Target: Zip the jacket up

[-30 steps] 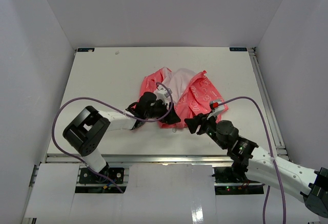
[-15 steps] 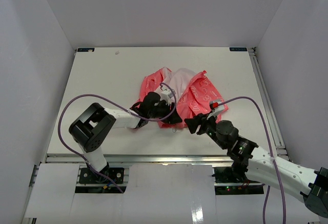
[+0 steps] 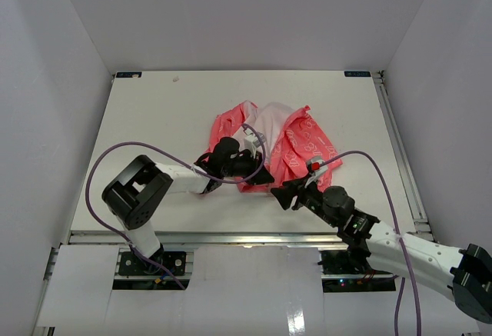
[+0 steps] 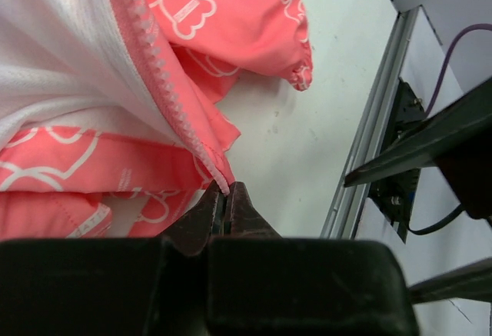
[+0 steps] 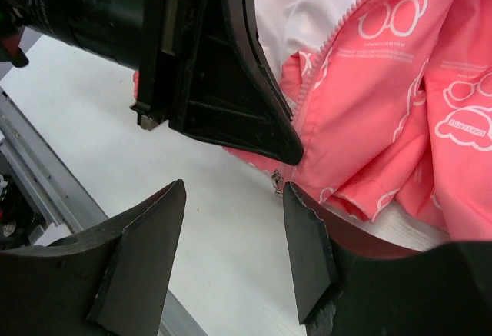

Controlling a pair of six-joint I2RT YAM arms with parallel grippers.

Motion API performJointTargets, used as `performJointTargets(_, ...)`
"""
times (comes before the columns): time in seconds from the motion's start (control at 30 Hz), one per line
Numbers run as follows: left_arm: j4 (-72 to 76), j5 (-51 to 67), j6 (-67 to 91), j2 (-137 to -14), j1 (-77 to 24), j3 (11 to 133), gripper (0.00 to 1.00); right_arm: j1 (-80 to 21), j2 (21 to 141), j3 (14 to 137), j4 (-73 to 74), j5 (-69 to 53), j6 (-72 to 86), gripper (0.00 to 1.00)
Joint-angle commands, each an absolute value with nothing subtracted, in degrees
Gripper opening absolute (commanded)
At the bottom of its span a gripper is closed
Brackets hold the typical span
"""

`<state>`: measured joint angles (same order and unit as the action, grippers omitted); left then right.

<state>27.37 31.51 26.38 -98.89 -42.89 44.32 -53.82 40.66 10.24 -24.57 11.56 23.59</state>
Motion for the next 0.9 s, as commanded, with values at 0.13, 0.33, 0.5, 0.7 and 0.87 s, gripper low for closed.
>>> performJointTargets(0.13,32.3,37.2,26.8,-95.0,-42.8,43.4,0.0,-49.2,40.7,2.8,-41.0,2.9,20.6,0.6)
performJointTargets(0.33,34.1,39.8,27.7,-93.6,-42.4,42.4,0.0,-46.1,41.8,0.9,-46.1,1.6,19.0,0.59)
performJointTargets(0.5,35.4,42.0,27.8,-93.3,-42.5,41.9,0.0,-41.3,46.5,1.8,-50.3,-8.8,19.9,0.53)
performJointTargets(0.7,35.9,42.7,28.1,-93.7,-42.3,41.9,0.0,-39.9,50.0,2.2,-52.5,-13.2,18.6,0.46)
performJointTargets(0.87,36.3,43.0,28.3,-93.5,-42.2,41.7,0.0,-39.2,53.5,1.7,-55.4,-14.9,18.8,0.43)
